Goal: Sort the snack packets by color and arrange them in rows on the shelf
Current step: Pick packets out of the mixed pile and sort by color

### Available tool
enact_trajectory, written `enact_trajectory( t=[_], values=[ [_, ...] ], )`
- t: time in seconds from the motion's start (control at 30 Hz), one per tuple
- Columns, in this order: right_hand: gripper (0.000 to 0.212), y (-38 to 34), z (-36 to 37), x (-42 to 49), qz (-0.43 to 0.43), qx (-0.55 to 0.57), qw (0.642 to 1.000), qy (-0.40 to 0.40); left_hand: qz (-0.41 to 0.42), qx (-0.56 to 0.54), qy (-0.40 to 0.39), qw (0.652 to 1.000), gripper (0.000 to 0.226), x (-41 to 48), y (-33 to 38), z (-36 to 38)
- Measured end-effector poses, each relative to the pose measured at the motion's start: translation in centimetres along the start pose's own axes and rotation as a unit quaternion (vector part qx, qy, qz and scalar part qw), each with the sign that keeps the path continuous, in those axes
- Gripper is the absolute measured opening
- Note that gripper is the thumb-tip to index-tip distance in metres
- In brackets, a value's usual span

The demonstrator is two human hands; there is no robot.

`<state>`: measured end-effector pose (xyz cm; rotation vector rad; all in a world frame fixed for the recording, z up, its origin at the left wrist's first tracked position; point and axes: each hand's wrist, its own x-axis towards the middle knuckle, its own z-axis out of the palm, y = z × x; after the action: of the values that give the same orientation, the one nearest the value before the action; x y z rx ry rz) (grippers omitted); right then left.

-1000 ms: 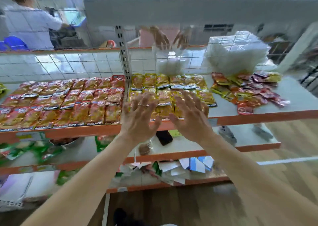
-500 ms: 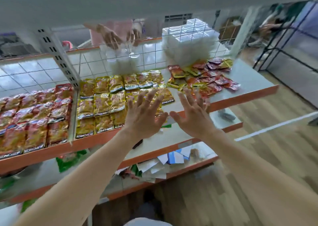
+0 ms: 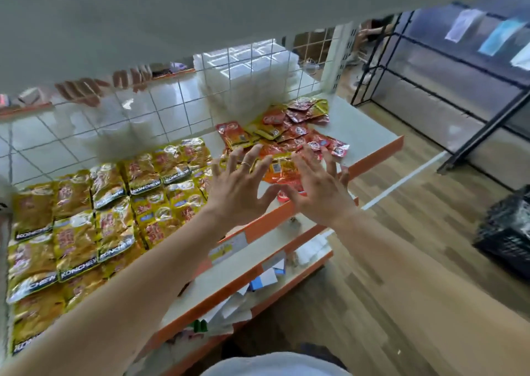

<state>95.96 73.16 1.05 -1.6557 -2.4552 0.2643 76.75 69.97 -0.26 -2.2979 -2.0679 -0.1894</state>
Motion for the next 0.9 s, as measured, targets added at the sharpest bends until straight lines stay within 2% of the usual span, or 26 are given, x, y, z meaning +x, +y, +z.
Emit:
enact_trajectory(
  t=[0.3,0.6,0.9],
  values=[
    [0.064,4.0,0.4,3.1,0.018,0.021,1.000,-0.013,0.007,-0.003,-0.033,0.999,0.067,4.2,1.4,2.0],
    [0.065,9.0,0.8,9.7,-0.028,0.017,0.999,-0.038,-0.086,-0.009,-0.037,0.996,0.065,9.6,3.4,3.2],
    [0.064,13.2,1.3,15.1,-0.054,-0.010,0.993,-0.101,-0.154,0.008,-0.053,0.987,0.068,13.7,5.8,5.2]
  ],
)
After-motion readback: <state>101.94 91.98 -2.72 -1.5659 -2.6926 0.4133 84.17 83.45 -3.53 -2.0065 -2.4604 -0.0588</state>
